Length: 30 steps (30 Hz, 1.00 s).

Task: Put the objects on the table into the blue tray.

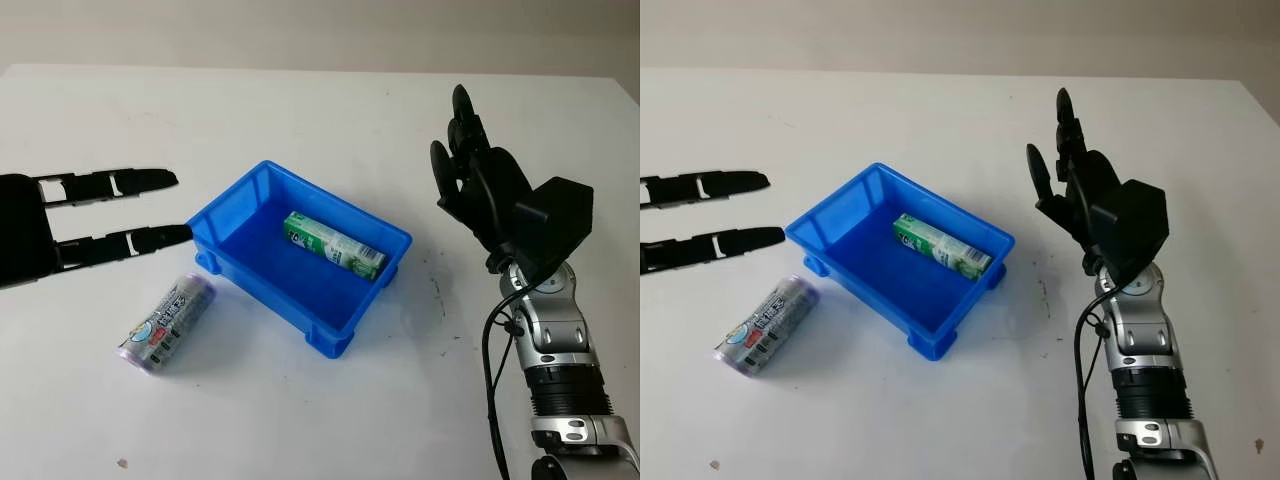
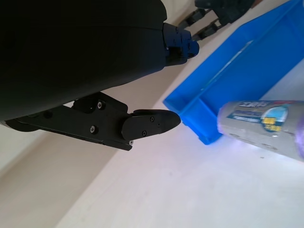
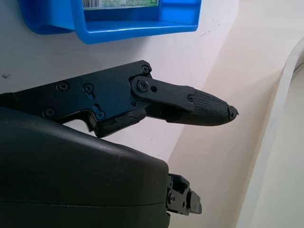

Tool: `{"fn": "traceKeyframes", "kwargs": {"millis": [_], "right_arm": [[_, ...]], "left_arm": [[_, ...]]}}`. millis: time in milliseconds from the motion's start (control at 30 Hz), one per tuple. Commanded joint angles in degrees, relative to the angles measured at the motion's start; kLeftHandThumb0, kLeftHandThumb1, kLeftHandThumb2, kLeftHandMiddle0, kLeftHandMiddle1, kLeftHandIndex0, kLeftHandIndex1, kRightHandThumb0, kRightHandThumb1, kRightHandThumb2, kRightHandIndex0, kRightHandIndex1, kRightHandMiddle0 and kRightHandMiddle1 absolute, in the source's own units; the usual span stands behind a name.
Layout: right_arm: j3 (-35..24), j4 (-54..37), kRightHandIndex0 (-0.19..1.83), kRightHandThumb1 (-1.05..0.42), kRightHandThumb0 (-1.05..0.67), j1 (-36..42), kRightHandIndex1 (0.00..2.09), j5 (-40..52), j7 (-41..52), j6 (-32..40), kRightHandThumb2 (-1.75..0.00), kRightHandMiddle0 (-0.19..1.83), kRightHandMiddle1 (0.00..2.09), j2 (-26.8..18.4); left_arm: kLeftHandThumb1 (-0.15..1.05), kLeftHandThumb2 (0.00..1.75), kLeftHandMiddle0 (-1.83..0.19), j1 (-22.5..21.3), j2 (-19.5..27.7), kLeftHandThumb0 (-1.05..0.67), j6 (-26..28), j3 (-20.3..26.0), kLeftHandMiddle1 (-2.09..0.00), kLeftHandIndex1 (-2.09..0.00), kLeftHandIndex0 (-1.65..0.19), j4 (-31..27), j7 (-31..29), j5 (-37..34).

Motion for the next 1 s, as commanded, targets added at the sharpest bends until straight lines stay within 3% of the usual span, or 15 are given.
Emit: {"fn": "traceKeyframes", "kwargs": {"millis": [0,233,467,767,967], "right_arm": [[-0.09,0.69,-0.19,-1.05,-0.69,-0.45,0.00,-0.21,-0.09,-1.06,-0.61,-0.19,0.00,0.15],[-0.03,1.36,-0.19,-1.05,-0.69,-0.79,0.00,-0.70,-0.48,-1.29,-0.61,-0.19,0.00,0.36],[0.28,2.00,-0.19,-1.05,-0.71,-0.28,0.00,-1.86,-0.50,-2.32,-0.62,-0.19,0.00,-0.12],[0.04,2.00,-0.19,-1.05,-0.71,-0.17,0.00,-1.62,-0.81,-2.09,-0.62,-0.19,0.00,0.19],[-0.18,2.17,-0.19,-1.05,-0.72,-0.03,0.00,-1.45,-1.16,-2.38,-0.61,-0.19,0.00,0.23]], "left_arm": [[1.05,0.48,0.02,-1.19,2.48,-0.20,-1.72,-0.88,-0.05,-0.05,0.00,-1.57,-0.93,-0.93],[1.05,0.50,0.07,-2.79,2.54,-0.19,-9.11,-0.40,-0.04,-0.04,0.03,-6.47,-7.54,-5.15],[1.05,0.48,0.13,-1.77,2.78,-0.14,-7.80,-1.11,-0.04,-0.03,0.10,-9.61,-7.13,-2.12],[1.05,0.44,0.10,2.53,2.82,-0.07,-15.03,-1.51,-0.07,-0.06,0.10,-11.66,-11.55,-7.05],[1.05,0.46,0.05,6.67,3.44,-0.05,-13.76,-0.86,-0.07,-0.07,0.07,-11.84,-13.97,-7.61]]}}
